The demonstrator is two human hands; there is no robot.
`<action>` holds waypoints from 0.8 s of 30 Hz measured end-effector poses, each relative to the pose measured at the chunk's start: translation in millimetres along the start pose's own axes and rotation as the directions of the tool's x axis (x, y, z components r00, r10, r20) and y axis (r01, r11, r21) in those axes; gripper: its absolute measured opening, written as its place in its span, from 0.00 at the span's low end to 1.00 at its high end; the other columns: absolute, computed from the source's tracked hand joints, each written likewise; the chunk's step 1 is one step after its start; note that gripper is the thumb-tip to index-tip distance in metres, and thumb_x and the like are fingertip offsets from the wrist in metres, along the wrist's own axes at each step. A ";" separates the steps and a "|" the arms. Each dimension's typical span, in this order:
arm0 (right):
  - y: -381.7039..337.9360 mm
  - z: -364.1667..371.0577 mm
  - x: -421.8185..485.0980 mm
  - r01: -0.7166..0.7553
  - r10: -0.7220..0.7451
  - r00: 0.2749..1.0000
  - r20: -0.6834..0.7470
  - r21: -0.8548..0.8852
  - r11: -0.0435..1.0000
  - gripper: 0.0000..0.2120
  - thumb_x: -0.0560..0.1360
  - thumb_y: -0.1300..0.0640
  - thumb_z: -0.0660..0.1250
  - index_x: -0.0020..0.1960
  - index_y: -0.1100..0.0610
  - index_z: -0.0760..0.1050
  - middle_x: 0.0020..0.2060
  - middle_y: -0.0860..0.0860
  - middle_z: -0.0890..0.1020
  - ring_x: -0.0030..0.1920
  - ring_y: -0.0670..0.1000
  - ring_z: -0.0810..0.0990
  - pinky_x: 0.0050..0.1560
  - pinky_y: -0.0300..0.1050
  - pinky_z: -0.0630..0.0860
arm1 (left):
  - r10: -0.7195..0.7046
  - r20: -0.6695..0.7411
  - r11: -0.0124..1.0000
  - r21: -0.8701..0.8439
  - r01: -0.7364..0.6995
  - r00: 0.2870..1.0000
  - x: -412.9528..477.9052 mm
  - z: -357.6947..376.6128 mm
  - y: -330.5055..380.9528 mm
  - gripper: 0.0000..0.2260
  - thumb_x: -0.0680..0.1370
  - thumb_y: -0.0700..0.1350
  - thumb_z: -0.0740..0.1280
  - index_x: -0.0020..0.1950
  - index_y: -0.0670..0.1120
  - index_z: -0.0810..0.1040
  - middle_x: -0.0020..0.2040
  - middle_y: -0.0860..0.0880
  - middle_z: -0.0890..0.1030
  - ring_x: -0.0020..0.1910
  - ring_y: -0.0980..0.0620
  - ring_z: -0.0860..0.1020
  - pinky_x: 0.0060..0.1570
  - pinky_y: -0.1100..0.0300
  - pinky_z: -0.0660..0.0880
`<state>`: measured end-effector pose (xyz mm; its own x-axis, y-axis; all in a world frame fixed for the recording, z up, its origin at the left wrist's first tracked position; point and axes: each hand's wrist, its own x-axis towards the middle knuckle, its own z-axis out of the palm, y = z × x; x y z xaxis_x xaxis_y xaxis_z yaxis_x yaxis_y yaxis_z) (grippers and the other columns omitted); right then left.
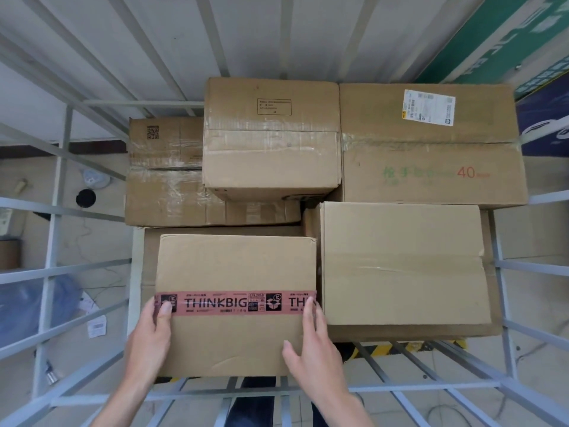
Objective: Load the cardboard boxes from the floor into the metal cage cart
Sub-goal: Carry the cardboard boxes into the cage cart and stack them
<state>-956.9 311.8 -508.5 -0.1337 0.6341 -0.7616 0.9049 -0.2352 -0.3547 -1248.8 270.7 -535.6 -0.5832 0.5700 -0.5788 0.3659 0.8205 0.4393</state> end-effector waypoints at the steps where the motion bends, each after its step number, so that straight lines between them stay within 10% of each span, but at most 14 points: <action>1: -3.2 -2.2 3.5 -0.003 0.003 1.000 0.001 0.009 1.000 0.49 0.79 0.40 0.59 0.70 0.43 0.16 0.81 0.49 0.41 0.39 0.42 0.75 0.36 0.33 0.75 | -0.010 0.003 1.000 -0.024 0.010 1.000 5.6 2.1 2.1 0.17 0.83 0.61 0.52 0.65 0.56 0.73 0.57 0.54 0.79 0.58 0.47 0.76 0.55 0.45 0.72; 4: -16.3 -16.8 18.8 0.010 -0.007 0.999 -0.053 0.070 0.997 0.46 0.78 0.38 0.59 0.78 0.43 0.27 0.81 0.47 0.42 0.49 0.47 0.80 0.44 0.39 0.78 | -0.012 0.011 0.993 -0.118 0.013 1.000 24.2 6.4 19.1 0.17 0.83 0.60 0.53 0.64 0.54 0.74 0.57 0.54 0.80 0.58 0.50 0.76 0.55 0.47 0.73; 7: -28.3 -34.5 37.7 0.005 0.008 0.991 -0.135 0.098 0.995 0.43 0.78 0.37 0.60 0.81 0.45 0.35 0.81 0.47 0.46 0.76 0.52 0.64 0.66 0.50 0.73 | 0.027 -0.027 0.986 -0.162 -0.031 0.999 37.6 6.2 34.1 0.14 0.82 0.60 0.53 0.60 0.56 0.73 0.52 0.62 0.78 0.53 0.57 0.76 0.48 0.57 0.70; 14: -27.6 -41.9 35.2 0.037 -0.036 0.997 -0.069 0.010 0.999 0.38 0.82 0.44 0.58 0.82 0.51 0.38 0.81 0.51 0.44 0.76 0.54 0.64 0.63 0.46 0.73 | -0.065 0.088 0.993 -0.092 0.073 0.994 42.5 8.9 39.4 0.22 0.82 0.57 0.52 0.72 0.46 0.64 0.66 0.45 0.73 0.63 0.47 0.72 0.61 0.48 0.69; 18: -23.9 -70.9 35.0 0.150 -0.102 0.948 -0.302 0.140 0.979 0.23 0.82 0.50 0.59 0.77 0.49 0.65 0.76 0.45 0.66 0.73 0.43 0.67 0.71 0.41 0.66 | 0.055 -0.023 0.990 0.130 -0.051 0.998 52.0 9.9 85.8 0.34 0.80 0.54 0.62 0.81 0.49 0.49 0.81 0.45 0.53 0.80 0.44 0.51 0.76 0.40 0.50; 24: -34.8 -177.8 125.7 0.261 -0.043 0.864 -0.501 0.372 0.891 0.24 0.80 0.55 0.61 0.76 0.52 0.65 0.71 0.49 0.73 0.68 0.49 0.73 0.70 0.55 0.70 | 0.246 -0.014 0.966 -0.074 -0.246 0.969 130.2 15.7 215.1 0.36 0.78 0.60 0.64 0.81 0.52 0.53 0.81 0.46 0.55 0.79 0.43 0.53 0.74 0.35 0.55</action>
<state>-933.4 530.7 -495.4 0.0480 0.9275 -0.3708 0.6207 -0.3186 -0.7164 -1234.7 522.0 -527.3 -0.4851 0.7536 -0.4435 0.4433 0.6491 0.6182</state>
